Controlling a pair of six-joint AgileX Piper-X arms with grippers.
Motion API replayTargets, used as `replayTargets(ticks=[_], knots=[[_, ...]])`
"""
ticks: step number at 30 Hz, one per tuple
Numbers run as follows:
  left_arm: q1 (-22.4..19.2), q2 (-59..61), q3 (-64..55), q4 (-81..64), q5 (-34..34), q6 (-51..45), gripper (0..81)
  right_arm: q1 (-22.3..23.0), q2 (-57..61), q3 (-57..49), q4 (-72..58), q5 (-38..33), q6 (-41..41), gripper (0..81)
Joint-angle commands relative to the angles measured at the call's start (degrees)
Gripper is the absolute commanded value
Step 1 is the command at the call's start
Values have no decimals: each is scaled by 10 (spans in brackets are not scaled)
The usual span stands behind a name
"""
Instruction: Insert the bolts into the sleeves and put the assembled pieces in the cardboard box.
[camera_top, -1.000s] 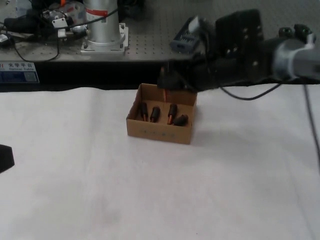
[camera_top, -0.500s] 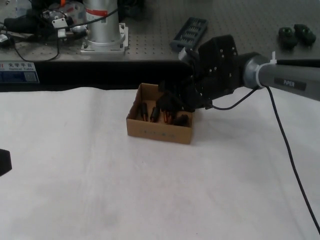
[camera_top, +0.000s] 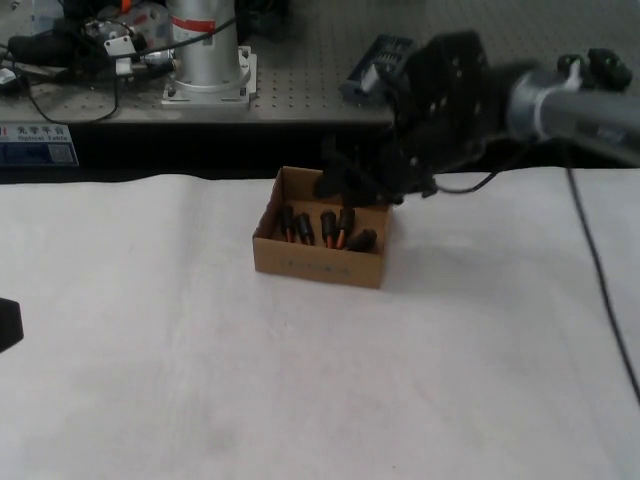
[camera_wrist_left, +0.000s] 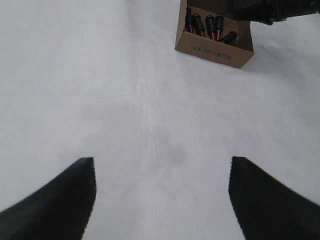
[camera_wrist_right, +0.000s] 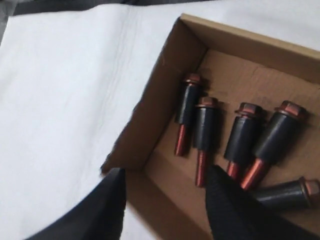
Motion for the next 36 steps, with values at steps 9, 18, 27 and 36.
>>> replayTargets(ticks=[9, 18, 27, 36], knots=[[1, -4, 16, 1, -11, 88, 537, 10, -169, 88, 161, 57, -141, 286], [1, -4, 148, -82, 90, 74, 472, 15, -435, 376, 98, 57, -100, 286], [1, -4, 309, -279, 191, 66, 413, 15, -727, 631, 32, 57, 6, 286], [1, -4, 417, -287, 262, -26, 410, 15, -933, 808, 27, 57, 92, 286]])
